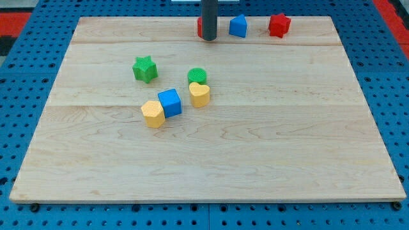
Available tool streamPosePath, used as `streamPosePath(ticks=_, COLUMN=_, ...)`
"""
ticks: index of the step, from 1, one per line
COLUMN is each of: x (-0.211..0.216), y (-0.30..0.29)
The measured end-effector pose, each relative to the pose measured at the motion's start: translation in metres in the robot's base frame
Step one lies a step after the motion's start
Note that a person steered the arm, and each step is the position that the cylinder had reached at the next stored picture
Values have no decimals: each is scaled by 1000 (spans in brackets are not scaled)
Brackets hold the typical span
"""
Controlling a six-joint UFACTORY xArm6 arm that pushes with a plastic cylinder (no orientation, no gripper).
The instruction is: Push the blue cube to the green star
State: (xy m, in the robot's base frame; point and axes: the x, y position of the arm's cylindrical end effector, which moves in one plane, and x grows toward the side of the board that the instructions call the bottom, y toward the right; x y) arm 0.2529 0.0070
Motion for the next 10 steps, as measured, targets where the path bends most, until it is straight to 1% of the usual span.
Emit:
streamPosePath(ticks=2, x=-1, y=-4)
streamPosePath(ticks=3, x=12, y=31)
streamPosePath(ticks=4, x=68, y=101)
streamPosePath(ticks=5, x=157, y=114)
streamPosePath(ticks=6, x=232, y=85)
streamPosePath(ticks=7, x=243, y=28)
streamPosePath(ticks=8, x=226, y=-34)
streamPosePath(ticks=10, x=180, y=-98)
